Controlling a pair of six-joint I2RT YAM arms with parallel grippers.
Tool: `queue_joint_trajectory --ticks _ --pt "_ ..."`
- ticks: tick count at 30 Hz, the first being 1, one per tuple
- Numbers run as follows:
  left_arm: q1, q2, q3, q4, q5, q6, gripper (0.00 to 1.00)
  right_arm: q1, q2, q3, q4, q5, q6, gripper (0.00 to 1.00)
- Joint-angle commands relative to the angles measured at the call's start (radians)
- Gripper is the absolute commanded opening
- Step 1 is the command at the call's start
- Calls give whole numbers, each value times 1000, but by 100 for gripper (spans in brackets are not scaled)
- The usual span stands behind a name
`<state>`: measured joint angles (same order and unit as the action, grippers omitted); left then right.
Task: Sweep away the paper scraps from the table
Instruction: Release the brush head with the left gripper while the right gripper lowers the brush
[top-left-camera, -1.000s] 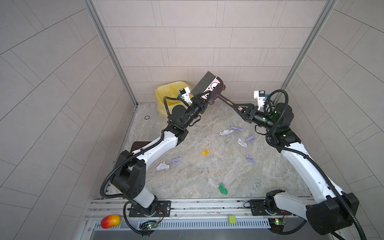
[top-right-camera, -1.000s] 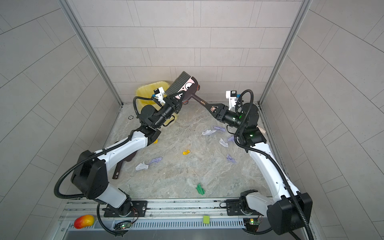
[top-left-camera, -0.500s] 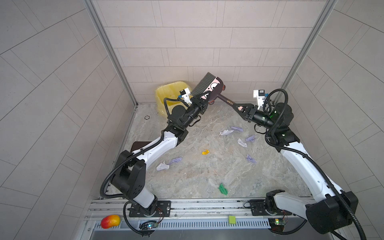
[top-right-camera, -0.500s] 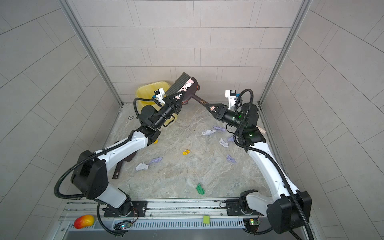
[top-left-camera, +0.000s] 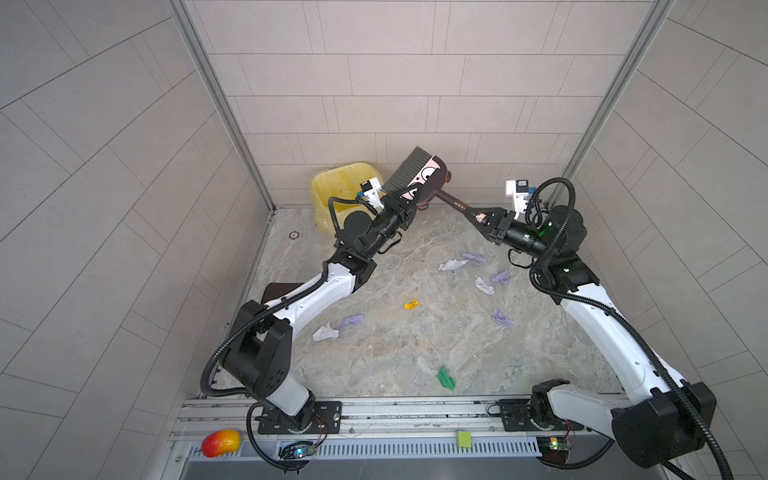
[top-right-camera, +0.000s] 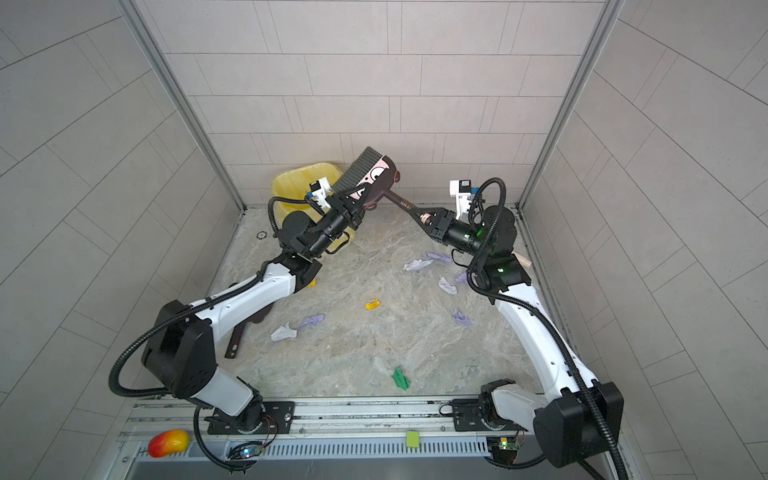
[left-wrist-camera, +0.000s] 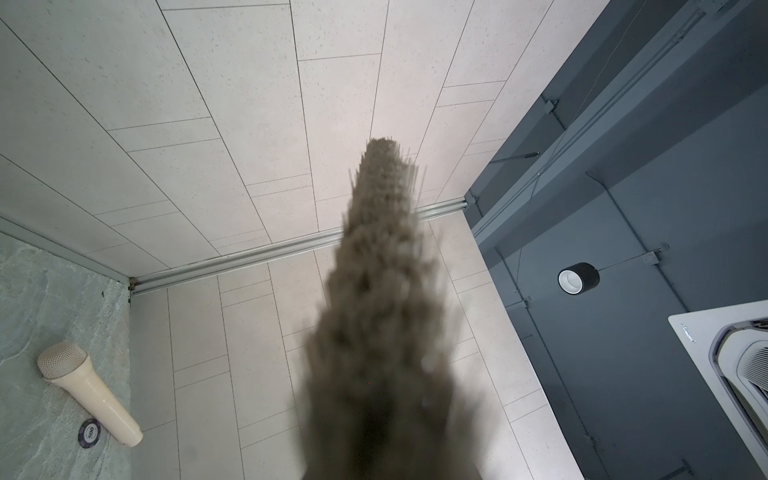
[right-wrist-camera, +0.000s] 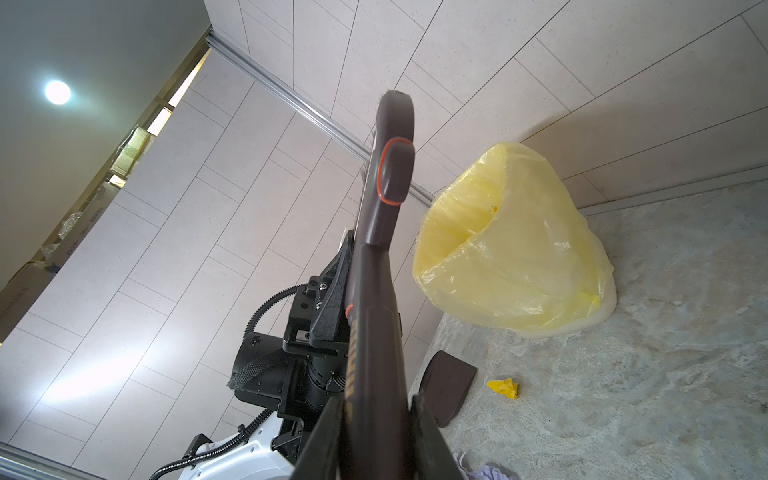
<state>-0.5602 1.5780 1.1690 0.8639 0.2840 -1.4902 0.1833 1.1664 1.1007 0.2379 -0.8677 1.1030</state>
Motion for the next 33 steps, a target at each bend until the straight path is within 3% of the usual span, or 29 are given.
queue_joint_trajectory --ticks 1,9,21,29,33 --pt "1 -14 -21 9 43 90 7 6 -29 22 -6 42 -13 0" --pt "17 -14 -27 -2 46 96 42 6 -39 11 -26 45 -27 0" --pt "35 -50 -60 -72 32 123 80 3 -58 25 -100 82 -74 0" --pt "59 -213 -225 -333 -6 235 91 -23 -97 40 -230 102 -154 0" --pt "58 -317 -292 -545 -49 319 93 -54 -132 12 -276 104 -175 0"
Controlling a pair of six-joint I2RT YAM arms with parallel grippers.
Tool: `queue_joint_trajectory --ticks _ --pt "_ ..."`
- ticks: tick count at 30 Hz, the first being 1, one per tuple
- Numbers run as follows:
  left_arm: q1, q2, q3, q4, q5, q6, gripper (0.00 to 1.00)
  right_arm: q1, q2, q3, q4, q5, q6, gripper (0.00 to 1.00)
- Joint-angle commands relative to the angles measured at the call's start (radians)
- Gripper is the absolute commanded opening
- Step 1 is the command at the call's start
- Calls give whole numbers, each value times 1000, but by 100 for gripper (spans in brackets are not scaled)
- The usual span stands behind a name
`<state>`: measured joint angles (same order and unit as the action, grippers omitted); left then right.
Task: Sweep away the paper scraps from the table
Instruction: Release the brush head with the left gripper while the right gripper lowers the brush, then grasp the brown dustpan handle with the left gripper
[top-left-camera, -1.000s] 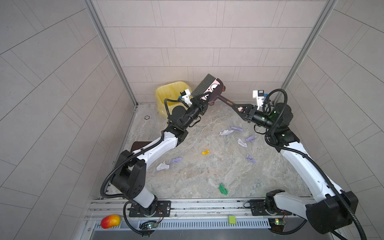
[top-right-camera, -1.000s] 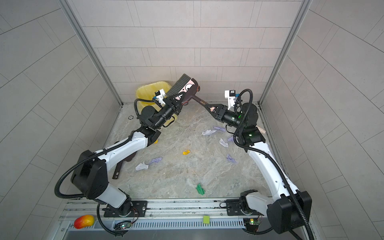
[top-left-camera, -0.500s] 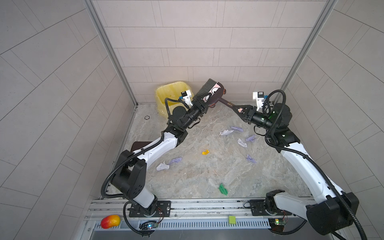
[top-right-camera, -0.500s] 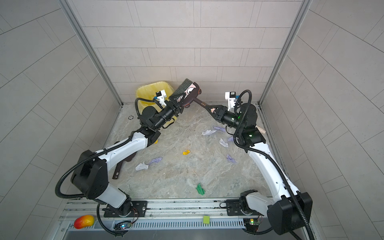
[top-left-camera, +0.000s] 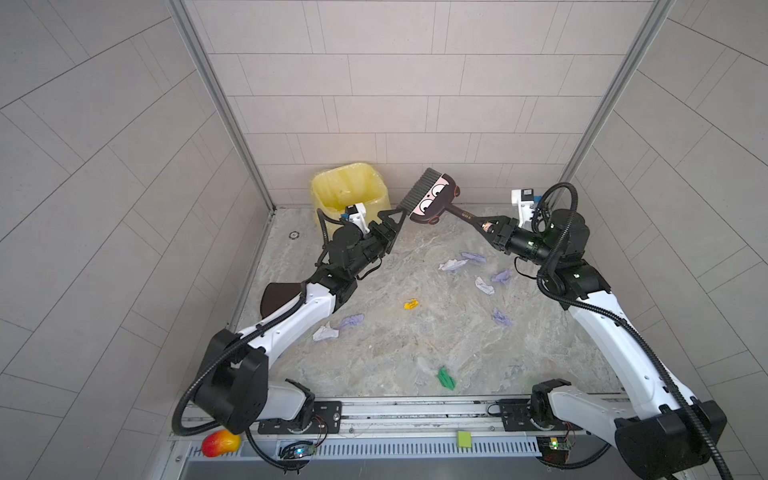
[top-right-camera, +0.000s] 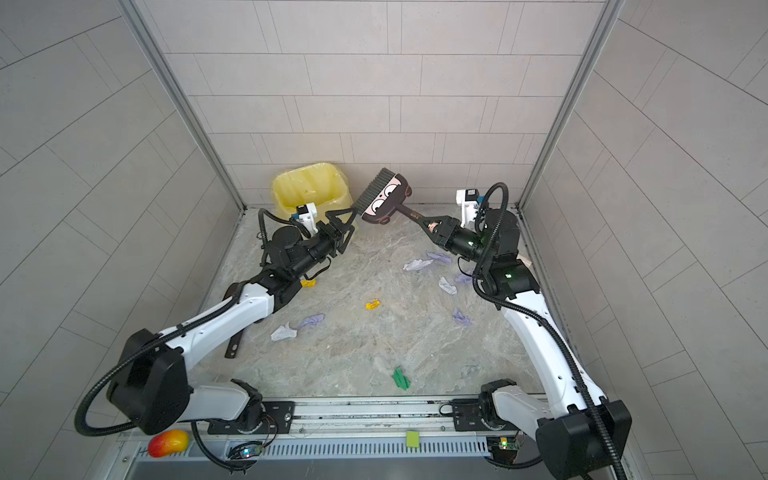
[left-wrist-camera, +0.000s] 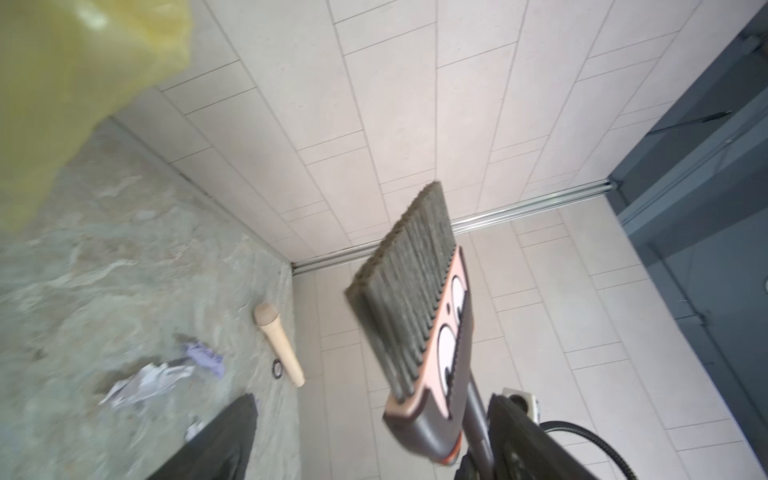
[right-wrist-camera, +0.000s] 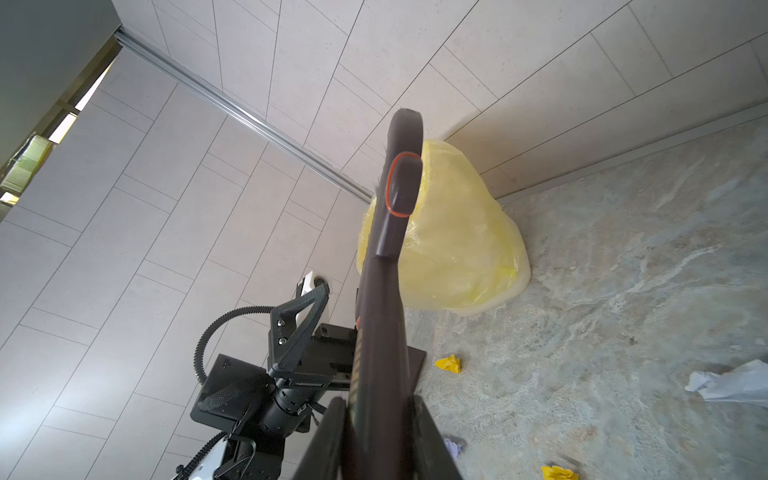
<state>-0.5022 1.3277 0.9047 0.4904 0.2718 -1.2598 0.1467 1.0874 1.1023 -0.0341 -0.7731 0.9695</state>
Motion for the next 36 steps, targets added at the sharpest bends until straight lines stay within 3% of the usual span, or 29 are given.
queue_joint_trajectory --ticks 1,7,12,15,19,25,36 --pt "1 -98 -30 -252 -53 120 94 -26 -63 4 -23 7 -50 0" --pt "1 -266 46 -851 -245 292 95 -71 -121 -10 -167 -4 -121 0" --pt "10 -321 137 -1337 -457 315 95 -104 -161 -31 -247 -21 -157 0" --pt "66 -353 135 -1514 -497 274 95 -115 -167 -30 -301 -35 -183 0" --pt "205 -428 77 -1625 -498 273 95 -115 -173 -41 -327 -34 -194 0" --pt "429 -443 19 -1627 -456 388 97 -113 -167 -59 -325 -34 -198 0" --pt "770 -355 -131 -1461 -387 463 99 -100 -114 -6 -379 -38 -214 0"
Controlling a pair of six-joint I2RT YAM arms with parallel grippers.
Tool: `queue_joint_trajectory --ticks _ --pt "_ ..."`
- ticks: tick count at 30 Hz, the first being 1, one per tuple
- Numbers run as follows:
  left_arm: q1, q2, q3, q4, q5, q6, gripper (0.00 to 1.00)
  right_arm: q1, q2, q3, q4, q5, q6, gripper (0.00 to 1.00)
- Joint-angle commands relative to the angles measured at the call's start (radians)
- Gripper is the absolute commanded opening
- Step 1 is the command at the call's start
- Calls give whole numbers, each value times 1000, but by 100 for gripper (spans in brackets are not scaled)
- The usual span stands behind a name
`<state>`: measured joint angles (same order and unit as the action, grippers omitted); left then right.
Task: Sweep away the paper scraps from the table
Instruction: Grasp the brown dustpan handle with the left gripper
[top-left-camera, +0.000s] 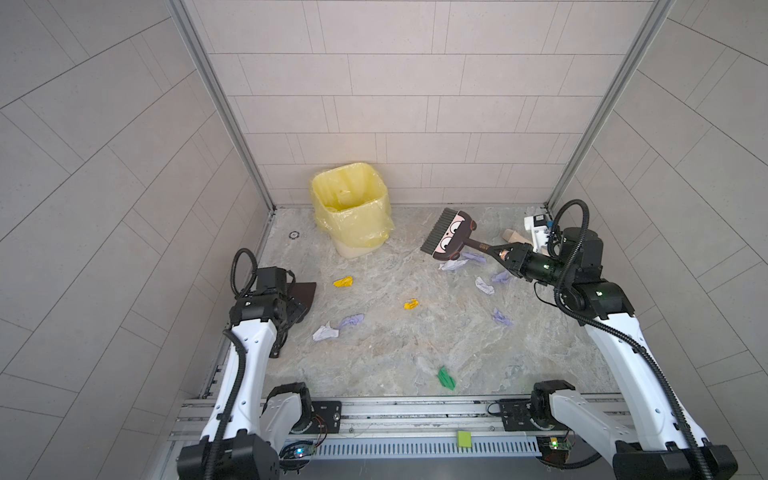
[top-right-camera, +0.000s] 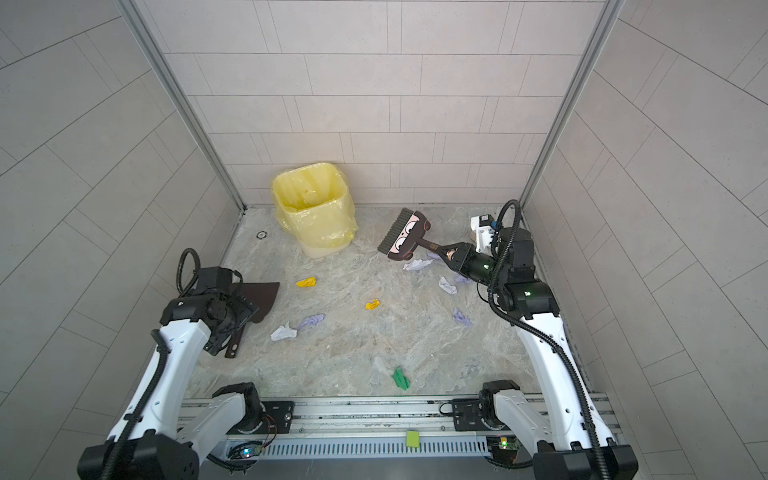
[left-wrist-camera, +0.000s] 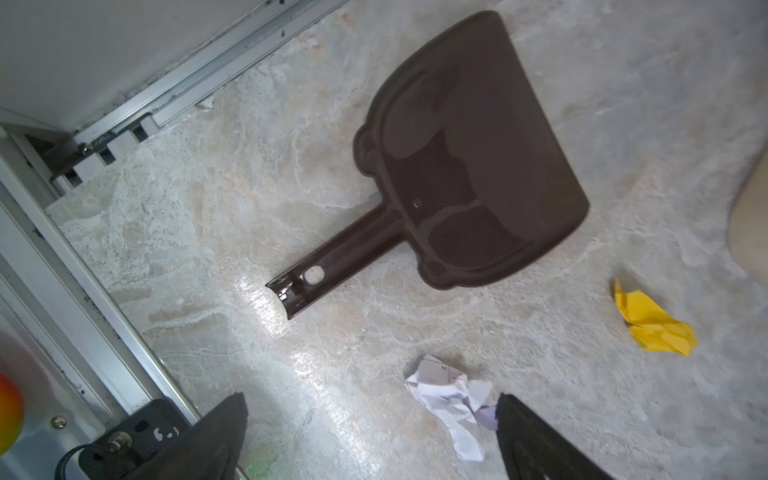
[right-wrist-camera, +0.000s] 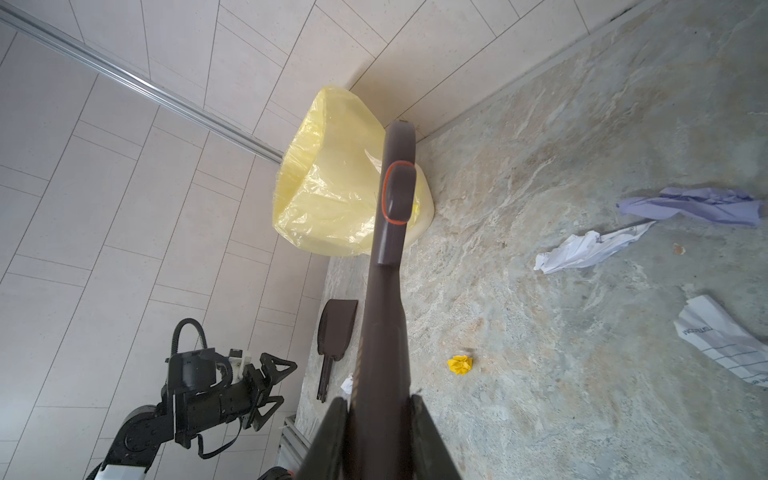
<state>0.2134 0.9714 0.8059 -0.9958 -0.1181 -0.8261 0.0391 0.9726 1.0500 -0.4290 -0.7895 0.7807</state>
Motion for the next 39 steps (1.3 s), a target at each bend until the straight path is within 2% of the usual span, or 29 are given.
queue_joint_trajectory --ticks 1,5,9,17,20,22,23,24,31,39 --pt "77 0 -46 30 -7 31 99 12 9 50 13 -22 -28 0" --pt "134 -9 -80 85 -14 59 99 24 43 67 11 -22 -36 0" --pt "203 7 -119 178 83 83 99 27 63 83 15 -21 -39 0" --pt "309 78 -159 310 164 146 99 27 64 111 -8 -1 -49 0" --pt "326 106 -156 350 180 149 92 27 62 117 -18 5 -53 0" --pt "337 129 -153 355 173 129 65 27 64 123 -20 7 -55 0" --pt "342 139 -151 355 168 124 56 26 67 125 -22 9 -55 0" --pt "345 149 -149 348 161 120 53 27 69 127 -22 10 -57 0" --pt "368 208 -159 330 128 107 53 25 83 140 -25 8 -60 0" --pt "410 272 -169 394 196 119 53 25 87 142 -27 6 -66 0"
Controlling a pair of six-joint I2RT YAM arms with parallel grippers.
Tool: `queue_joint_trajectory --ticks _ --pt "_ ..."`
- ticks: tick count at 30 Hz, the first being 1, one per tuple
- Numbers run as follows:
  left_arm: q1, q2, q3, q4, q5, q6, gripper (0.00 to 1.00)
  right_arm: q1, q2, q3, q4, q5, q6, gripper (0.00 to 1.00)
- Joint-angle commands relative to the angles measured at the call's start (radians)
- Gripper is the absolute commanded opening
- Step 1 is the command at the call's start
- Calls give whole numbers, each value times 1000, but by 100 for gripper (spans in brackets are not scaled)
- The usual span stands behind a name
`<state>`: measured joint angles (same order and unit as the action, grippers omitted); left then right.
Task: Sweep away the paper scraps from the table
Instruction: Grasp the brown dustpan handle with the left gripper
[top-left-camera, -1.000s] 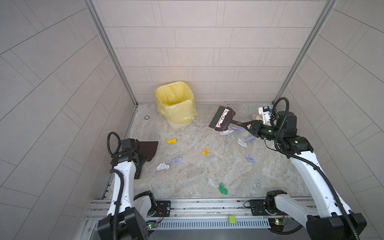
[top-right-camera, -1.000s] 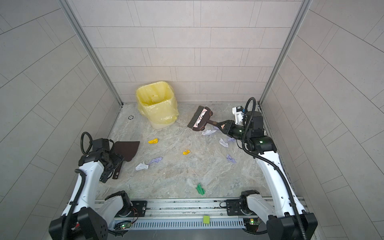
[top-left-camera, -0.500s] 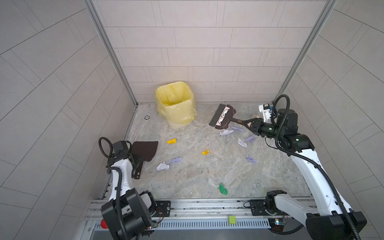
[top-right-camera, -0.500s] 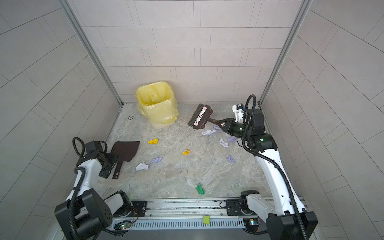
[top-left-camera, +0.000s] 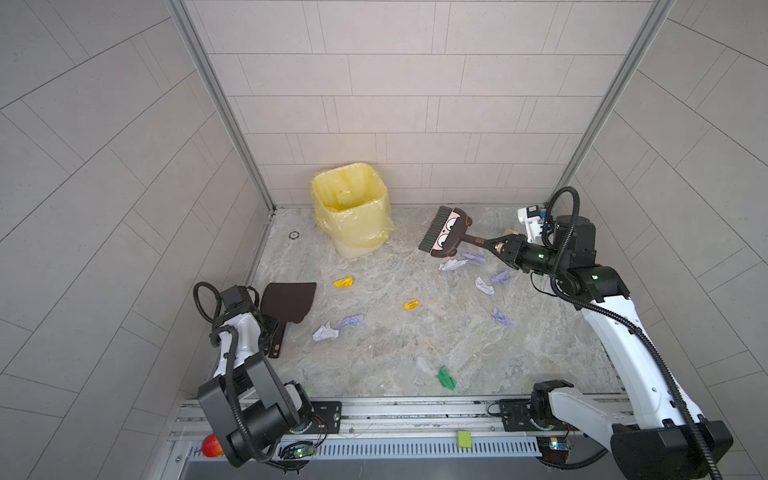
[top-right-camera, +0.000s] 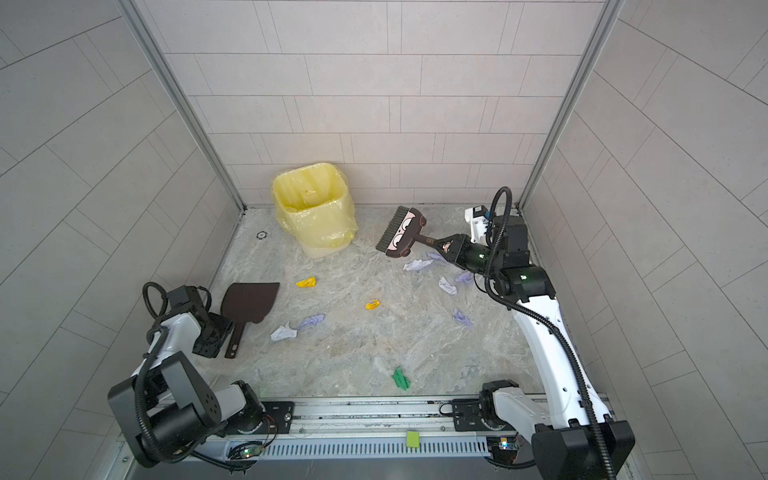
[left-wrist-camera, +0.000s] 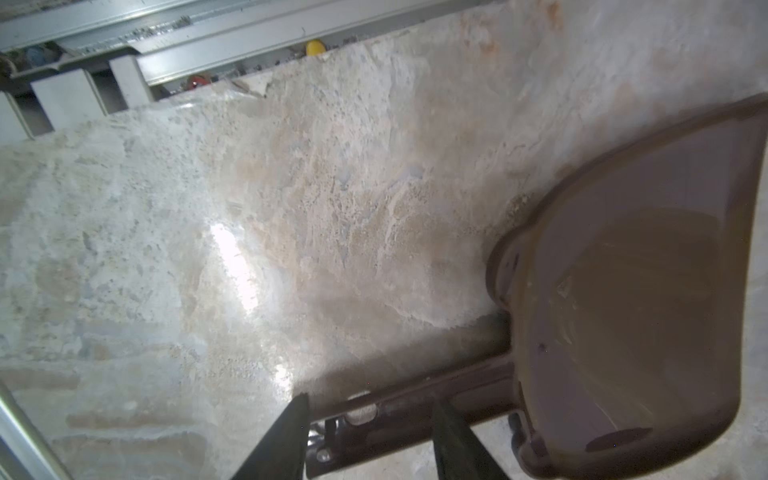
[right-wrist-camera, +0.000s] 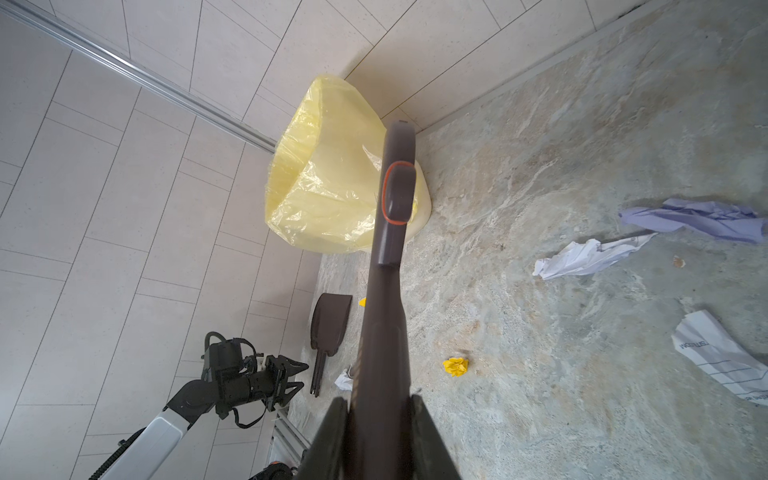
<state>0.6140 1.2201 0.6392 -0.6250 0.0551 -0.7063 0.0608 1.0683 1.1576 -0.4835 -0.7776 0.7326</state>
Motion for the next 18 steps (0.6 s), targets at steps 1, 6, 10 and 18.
queue_joint_trajectory --ticks 1,6,10,18 --pt "11 35 0 24 40 6 53 3 -10 33 28 -6 -19 0" --pt "11 58 -29 57 112 7 53 0 -11 30 26 -5 -22 0" --pt "12 37 -43 58 138 8 54 -2 -11 28 25 -3 -27 0" --pt "-17 -18 -113 67 192 -14 55 -3 -13 23 20 -1 -33 0"
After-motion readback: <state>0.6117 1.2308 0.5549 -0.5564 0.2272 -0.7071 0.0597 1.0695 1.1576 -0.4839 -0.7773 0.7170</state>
